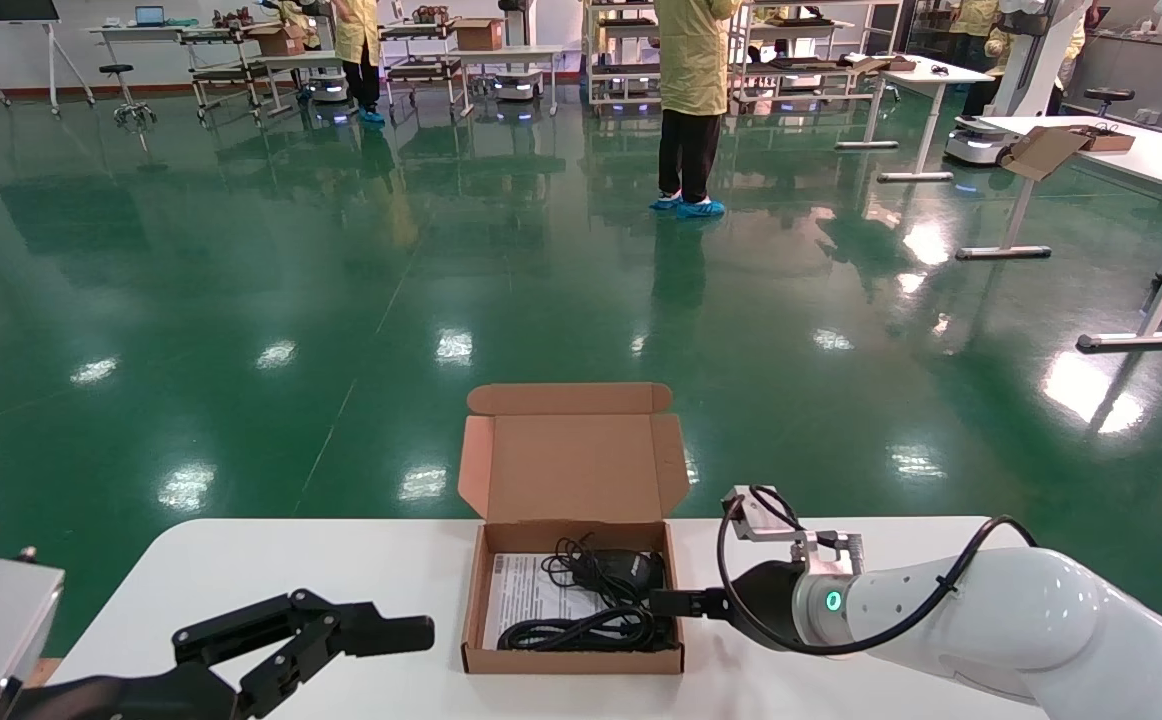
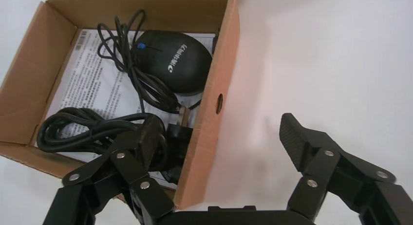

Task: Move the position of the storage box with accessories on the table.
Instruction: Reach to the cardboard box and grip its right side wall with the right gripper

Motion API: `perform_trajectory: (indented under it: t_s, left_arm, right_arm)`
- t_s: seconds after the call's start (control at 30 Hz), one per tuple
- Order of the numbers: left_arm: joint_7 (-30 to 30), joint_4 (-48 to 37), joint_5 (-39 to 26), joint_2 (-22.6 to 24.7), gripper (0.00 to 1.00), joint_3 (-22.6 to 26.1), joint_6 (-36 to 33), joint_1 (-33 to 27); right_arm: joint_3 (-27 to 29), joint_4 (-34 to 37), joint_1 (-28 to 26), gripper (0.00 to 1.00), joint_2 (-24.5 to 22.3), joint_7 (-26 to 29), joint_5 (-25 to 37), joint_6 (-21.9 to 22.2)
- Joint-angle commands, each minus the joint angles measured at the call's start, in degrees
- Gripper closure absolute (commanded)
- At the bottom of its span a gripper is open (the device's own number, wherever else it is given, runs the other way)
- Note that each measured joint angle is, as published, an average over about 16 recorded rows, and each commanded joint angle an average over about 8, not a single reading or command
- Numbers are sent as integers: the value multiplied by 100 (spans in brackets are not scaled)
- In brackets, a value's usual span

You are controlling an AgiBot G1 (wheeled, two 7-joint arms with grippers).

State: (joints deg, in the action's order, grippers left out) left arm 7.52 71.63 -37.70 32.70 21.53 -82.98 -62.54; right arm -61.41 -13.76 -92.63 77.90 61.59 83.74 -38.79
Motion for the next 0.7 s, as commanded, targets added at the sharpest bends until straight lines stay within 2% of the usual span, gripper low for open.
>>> perform_trajectory:
  t_s: [0.03,0.7]
  left_arm:
    - [0,0,0,0,0,0,0,0]
    - [0,0,0,0,0,0,0,0]
  right_arm:
    - [-43,2,1,100,-3,20,-7,14]
    - [-292,83,-25,100,-19,57,-172,7]
